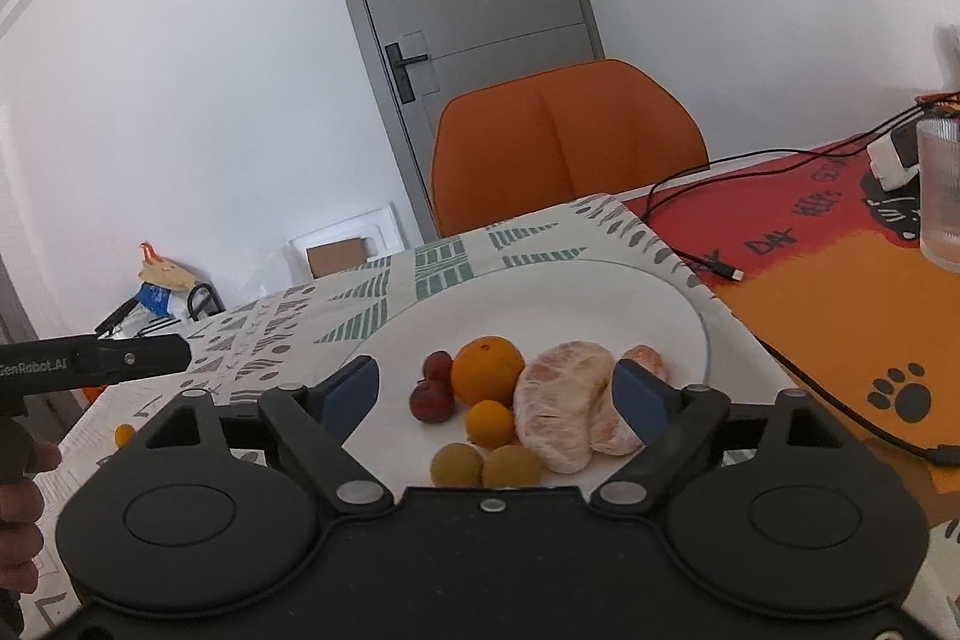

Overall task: Organize fruits
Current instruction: 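Move both open tools back toward the last oranges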

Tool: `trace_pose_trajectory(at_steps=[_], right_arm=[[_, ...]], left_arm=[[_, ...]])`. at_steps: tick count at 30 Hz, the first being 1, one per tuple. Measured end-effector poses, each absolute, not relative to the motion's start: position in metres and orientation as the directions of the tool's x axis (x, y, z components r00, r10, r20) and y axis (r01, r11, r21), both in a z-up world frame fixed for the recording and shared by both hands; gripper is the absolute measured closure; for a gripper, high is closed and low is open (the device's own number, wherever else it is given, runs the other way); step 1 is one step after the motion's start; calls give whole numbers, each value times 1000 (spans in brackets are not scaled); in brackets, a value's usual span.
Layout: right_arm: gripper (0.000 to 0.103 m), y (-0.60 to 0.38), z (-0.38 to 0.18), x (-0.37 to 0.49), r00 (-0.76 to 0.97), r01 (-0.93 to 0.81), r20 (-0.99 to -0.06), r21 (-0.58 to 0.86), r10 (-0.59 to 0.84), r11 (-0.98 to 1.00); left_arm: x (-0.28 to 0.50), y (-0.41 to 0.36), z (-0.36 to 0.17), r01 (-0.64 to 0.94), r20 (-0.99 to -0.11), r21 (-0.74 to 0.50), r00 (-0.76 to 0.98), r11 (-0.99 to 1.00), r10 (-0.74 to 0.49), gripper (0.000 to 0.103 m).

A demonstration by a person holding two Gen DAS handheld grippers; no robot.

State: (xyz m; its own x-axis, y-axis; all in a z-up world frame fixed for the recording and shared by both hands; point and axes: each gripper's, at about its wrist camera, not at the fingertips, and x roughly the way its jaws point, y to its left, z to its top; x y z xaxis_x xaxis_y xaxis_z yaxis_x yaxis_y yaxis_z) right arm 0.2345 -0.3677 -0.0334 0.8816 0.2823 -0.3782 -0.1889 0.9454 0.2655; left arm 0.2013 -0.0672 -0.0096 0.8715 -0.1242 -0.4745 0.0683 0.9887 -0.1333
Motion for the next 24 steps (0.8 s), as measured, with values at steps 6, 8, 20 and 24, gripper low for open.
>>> trace_pose_trajectory(at_steps=[6, 8, 20, 24], right_arm=[[10, -353, -28, 226, 884, -211, -360, 258, 297, 943], [10, -348, -29, 226, 878, -219, -369, 254, 304, 942], [0, -317, -27, 226, 857, -271, -370, 267, 358, 925], [0, -303, -28, 227, 846, -291, -378, 264, 376, 920]], left_arm=[[192, -46, -7, 25, -466, -133, 881, 991, -85, 7], [189, -37, -8, 7, -465, -147, 882, 989, -75, 5], [170, 7, -12, -74, -467, -182, 884, 981, -20, 4], [165, 20, -13, -90, -471, -190, 882, 978, -11, 3]])
